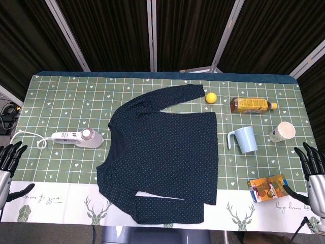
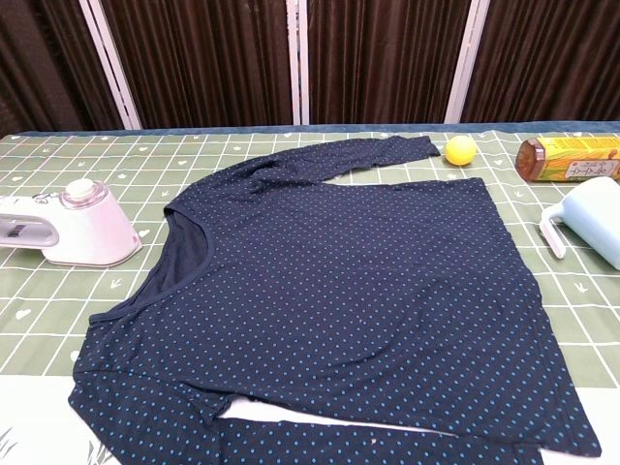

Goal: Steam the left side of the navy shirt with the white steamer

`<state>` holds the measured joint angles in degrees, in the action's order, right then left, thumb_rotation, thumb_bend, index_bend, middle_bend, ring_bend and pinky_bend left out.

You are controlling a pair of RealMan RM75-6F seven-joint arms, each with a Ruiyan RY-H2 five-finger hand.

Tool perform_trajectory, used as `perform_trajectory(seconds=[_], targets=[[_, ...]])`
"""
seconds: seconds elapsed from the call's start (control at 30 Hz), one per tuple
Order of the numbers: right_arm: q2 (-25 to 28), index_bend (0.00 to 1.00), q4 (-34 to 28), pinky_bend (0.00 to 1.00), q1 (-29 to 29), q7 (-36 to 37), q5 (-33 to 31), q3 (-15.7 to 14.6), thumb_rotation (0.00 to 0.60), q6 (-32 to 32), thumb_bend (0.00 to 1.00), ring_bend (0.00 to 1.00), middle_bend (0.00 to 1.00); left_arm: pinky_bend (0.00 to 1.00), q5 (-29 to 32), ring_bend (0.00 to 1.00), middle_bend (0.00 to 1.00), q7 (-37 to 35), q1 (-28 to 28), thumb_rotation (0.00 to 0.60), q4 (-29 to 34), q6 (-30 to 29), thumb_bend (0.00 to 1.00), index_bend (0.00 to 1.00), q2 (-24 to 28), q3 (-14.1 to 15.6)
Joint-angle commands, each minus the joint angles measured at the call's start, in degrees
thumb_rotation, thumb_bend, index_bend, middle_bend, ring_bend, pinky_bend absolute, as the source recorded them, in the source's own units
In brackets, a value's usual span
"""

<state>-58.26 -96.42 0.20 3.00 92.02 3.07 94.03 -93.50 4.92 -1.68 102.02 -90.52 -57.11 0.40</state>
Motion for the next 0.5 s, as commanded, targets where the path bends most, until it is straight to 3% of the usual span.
perform_trajectory(seconds=[0.03,0.3,0.5], targets=[[0.12,0.00,-0.09,0.00,0.06,0.29,0.07,-0.09,0.600,-0.24,0.00,0.00,0.00,0.00,0.09,0.00,0.00,-0.03,-0.01,0.600,0.00,0.04,0.00,0.00,0.00,-0.05],[0.25,0.00,-0.09,0.00,0.21,0.89,-0.06,-0.32,0.600,-1.13,0.00,0.00,0.00,0.00,0.94,0.00,0.00,-0.06,-0.90,0.600,-1.10,1.49,0.00,0.00,-0.57,-0.56],[0.40,0.00,-0.35,0.00,0.46,0.87,0.06,-0.29,0.600,-1.56,0.00,0.00,0.00,0.00,6.21,0.00,0.00,-3.46,-6.28,0.600,-6.53,9.45,0.00,0.00,-3.45,-3.99]])
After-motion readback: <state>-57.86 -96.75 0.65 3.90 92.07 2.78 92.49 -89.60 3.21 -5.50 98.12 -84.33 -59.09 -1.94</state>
